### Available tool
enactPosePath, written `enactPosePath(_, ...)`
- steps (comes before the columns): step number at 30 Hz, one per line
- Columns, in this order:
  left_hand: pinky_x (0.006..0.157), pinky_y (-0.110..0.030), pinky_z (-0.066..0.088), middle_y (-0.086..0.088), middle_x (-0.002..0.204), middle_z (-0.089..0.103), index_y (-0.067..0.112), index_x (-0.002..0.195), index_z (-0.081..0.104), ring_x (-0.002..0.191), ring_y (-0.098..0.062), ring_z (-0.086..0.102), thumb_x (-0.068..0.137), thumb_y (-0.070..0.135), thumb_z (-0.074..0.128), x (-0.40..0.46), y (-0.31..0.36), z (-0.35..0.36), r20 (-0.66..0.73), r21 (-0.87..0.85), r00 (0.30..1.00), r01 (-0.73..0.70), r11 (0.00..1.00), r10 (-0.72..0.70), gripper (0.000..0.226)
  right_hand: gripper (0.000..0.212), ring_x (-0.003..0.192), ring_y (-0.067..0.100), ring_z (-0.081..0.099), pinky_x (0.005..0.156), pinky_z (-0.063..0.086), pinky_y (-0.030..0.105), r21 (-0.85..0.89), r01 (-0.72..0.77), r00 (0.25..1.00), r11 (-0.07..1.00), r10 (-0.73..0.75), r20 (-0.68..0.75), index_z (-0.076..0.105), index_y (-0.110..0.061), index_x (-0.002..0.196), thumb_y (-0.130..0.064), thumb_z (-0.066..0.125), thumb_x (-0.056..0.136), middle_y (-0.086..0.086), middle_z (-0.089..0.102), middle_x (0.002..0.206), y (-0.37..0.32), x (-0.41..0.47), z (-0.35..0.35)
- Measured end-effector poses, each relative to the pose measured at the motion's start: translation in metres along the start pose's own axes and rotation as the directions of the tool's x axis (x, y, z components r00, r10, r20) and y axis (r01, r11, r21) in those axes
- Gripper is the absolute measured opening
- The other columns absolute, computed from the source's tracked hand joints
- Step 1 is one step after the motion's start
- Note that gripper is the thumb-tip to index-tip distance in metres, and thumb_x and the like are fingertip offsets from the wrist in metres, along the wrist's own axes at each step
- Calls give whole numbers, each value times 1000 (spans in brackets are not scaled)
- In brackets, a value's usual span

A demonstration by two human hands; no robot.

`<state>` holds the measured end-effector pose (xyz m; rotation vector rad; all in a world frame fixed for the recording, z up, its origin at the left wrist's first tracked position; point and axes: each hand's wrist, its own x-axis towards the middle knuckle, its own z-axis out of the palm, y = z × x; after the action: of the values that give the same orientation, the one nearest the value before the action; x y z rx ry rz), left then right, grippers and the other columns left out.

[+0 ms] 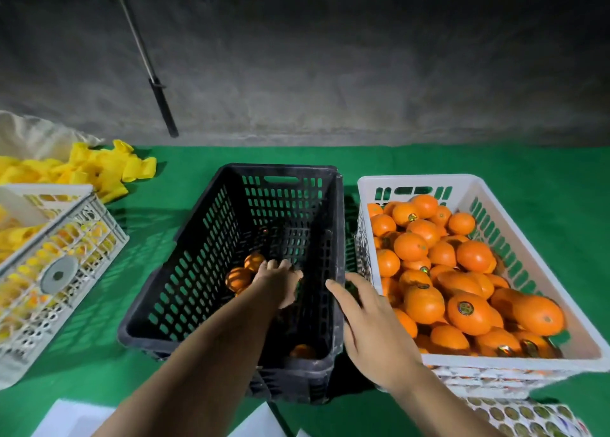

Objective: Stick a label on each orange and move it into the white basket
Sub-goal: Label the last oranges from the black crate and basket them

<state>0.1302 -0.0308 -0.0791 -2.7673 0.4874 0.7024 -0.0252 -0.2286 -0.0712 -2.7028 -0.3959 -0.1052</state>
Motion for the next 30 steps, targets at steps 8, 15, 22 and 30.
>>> enactPosePath(8, 118, -48, 35, -10, 170, 5, 34, 166, 12, 153, -38, 24, 107, 17, 49, 33, -14, 42, 134, 65, 985, 97, 993, -105, 72, 78, 153, 36, 15, 123, 26, 50, -53, -32, 999, 998, 33, 15, -6, -46, 161, -24, 41, 103, 2, 0, 168, -1, 7, 5)
enactPosePath(15, 110, -6, 32, -12, 172, 15, 7, 163, 19, 158, -25, 20, 107, 7, 50, 33, -5, 31, 127, -93, 989, 87, 992, -75, 64, 69, 141, 37, 36, 113, 41, 50, -61, -35, 997, 998, 30, -71, 10, -39, 162, -28, 28, 97, 12, 18, 162, -4, 5, 3)
enactPosePath(22, 105, -48, 49, -11, 147, 41, 26, 156, 41, 127, -36, 56, 86, 58, 76, -20, -1, -31, -150, -433, 988, -25, 901, -45, 85, 78, 130, 39, 46, 105, 48, 50, -102, -30, 996, 994, 21, -89, 16, -35, 162, -24, 53, 94, 15, 24, 157, -6, 6, 0)
enactPosePath(30, 85, -14, 48, 16, 126, 40, 44, 147, 45, 105, 4, 53, 81, 64, 74, -137, 45, -4, -716, -636, 663, -491, 595, -218, 76, 64, 131, 36, 44, 103, 49, 46, -14, 7, 990, 1000, -9, -144, 28, -27, 158, -27, 52, 98, 13, 30, 154, -9, -12, -6)
